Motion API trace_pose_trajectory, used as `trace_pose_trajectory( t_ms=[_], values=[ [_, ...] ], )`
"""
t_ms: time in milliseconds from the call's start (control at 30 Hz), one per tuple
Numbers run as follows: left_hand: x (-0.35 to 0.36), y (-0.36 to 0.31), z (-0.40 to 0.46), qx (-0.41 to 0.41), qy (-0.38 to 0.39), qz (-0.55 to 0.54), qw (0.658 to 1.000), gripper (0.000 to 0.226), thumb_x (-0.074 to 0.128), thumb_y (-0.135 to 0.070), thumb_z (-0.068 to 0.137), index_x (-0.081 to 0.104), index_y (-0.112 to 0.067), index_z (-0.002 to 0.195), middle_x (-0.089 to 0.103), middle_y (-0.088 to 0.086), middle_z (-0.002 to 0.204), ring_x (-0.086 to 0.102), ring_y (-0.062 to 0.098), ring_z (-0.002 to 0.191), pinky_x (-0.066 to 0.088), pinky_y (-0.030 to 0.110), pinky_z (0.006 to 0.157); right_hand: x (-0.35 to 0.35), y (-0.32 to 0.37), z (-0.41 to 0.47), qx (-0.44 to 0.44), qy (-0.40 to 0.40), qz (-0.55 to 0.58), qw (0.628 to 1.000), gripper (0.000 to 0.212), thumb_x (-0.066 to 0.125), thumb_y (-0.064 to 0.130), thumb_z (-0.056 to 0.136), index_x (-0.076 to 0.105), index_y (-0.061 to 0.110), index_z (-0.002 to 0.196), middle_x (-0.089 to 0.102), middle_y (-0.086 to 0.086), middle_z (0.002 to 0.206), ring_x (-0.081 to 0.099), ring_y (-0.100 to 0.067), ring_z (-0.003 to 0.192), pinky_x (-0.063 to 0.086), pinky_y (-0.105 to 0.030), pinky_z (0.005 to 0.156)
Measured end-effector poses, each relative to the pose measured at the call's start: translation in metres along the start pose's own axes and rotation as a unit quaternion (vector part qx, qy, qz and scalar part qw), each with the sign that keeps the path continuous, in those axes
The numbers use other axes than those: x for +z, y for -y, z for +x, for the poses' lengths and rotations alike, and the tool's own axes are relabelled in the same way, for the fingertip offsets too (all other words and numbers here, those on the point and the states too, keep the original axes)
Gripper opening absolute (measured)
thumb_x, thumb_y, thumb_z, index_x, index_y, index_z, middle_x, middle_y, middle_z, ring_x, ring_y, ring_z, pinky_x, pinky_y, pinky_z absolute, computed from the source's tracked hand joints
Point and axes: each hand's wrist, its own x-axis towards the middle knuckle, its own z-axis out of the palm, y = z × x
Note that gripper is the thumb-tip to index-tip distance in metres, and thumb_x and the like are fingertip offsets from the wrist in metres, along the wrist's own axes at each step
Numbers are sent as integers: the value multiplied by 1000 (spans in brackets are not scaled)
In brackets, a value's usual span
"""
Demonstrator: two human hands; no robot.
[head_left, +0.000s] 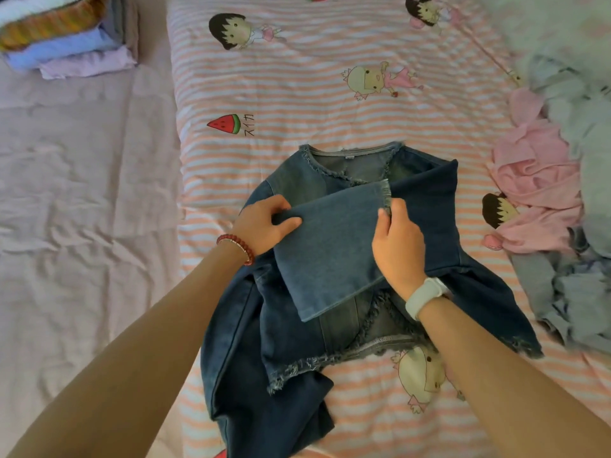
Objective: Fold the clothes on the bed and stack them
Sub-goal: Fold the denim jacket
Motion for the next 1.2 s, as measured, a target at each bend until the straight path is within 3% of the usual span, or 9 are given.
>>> trace_pose_trajectory(
  t_ms=[233,367,433,533,633,767,900,1000,1200],
  values=[
    [15,-1,43,40,-5,244,969,41,51,-45,89,49,-25,126,56,2,122,48,25,114,28,39,98,17,-36,-16,89,51,-129,986,35,46,17,95,43,8,129,53,-13,118,53,-35,105,38,-43,76],
    [34,18,13,-8,-50,272,961,62,44,-48,91,24,-27,145,27,6,149,21,27,137,17,47,110,28,-33,-32,-123,-5,-141,982,41,44,13,89,49,10,130,53,-16,124,51,-34,115,38,-53,96],
    [37,30,-6,-48,-52,211,975,64,46,-43,92,18,-26,147,17,8,153,15,28,139,15,46,112,44,-25,-45,-240,102,-133,956,46,35,22,92,43,17,137,47,-14,136,43,-34,127,29,-55,105],
    [30,46,-36,-165,-166,-5,972,53,51,-28,92,34,-13,141,34,14,143,33,30,130,28,41,109,70,-18,-57,-259,297,-205,896,51,22,40,97,16,33,147,18,-4,155,12,-33,143,7,-58,111],
    [17,64,-72,-308,-175,-96,930,31,48,-24,94,55,-8,119,57,11,114,55,28,103,44,39,92,83,-16,-58,-223,339,-241,882,54,24,43,98,5,35,148,3,0,158,-3,-28,144,-5,-56,111],
    [6,74,-129,-366,-41,-222,903,27,53,-34,92,65,-12,84,65,4,84,59,21,78,50,35,74,69,3,-77,-190,229,-96,950,46,40,28,93,45,14,136,44,-13,141,35,-31,134,20,-54,111],
    [18,72,-175,-320,36,-220,921,14,62,-28,87,63,-14,90,68,-2,89,64,15,85,51,23,69,55,2,-128,-264,247,-70,930,44,45,24,90,51,11,131,51,-12,134,45,-29,128,31,-52,107],
    [23,63,-185,-285,-80,-181,938,21,57,-19,90,57,2,86,60,10,77,54,19,71,45,35,67,54,-3,-151,-253,294,-97,916,46,53,22,88,50,12,133,42,-13,142,36,-31,134,28,-54,108],
    [-31,47,-184,-218,-325,-68,918,4,58,-10,87,56,-12,85,58,-4,78,52,9,66,41,14,62,52,3,-153,-205,349,-130,905,42,37,29,97,43,20,138,17,-1,155,7,-18,144,6,-39,116]
  ],
)
